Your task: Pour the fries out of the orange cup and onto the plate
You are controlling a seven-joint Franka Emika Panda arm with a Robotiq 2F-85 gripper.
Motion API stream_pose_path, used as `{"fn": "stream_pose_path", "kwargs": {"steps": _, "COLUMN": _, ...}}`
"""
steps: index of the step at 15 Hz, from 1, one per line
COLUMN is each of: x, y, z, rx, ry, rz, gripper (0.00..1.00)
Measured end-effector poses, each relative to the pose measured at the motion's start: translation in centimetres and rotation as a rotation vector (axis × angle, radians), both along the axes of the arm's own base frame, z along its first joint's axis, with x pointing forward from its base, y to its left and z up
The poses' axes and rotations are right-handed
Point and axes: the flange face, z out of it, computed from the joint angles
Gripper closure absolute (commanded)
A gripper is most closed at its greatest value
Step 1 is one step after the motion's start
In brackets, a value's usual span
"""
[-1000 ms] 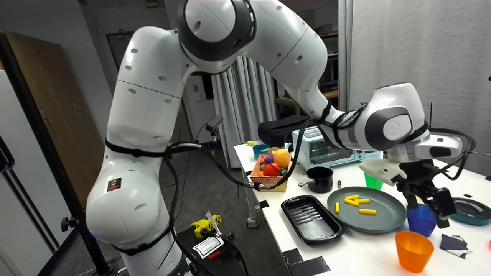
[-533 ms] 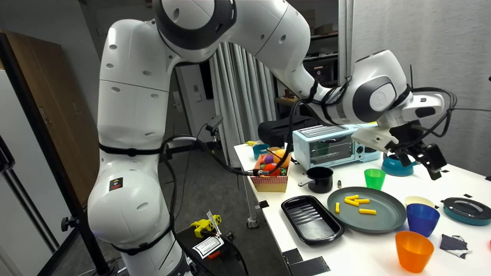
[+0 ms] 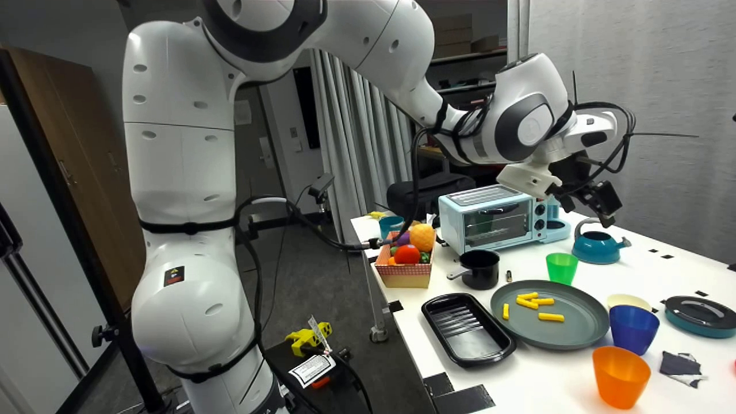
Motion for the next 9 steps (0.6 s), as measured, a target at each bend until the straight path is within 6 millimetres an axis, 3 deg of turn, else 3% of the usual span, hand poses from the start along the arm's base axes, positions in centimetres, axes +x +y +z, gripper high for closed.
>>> {"fn": "stream_pose_path", "kwargs": {"steps": 3, "x": -0.9, "y": 1.1, "z": 1.0, "rx": 0.028, "ry": -0.011, "rz": 0.025, "gripper": 0.0}}
{"fn": "stream_pose_path", "kwargs": {"steps": 9, "x": -1.3, "y": 1.0, "z": 1.0, "rx": 0.031, "ry": -0.007, "rz": 0.024, "gripper": 0.0}}
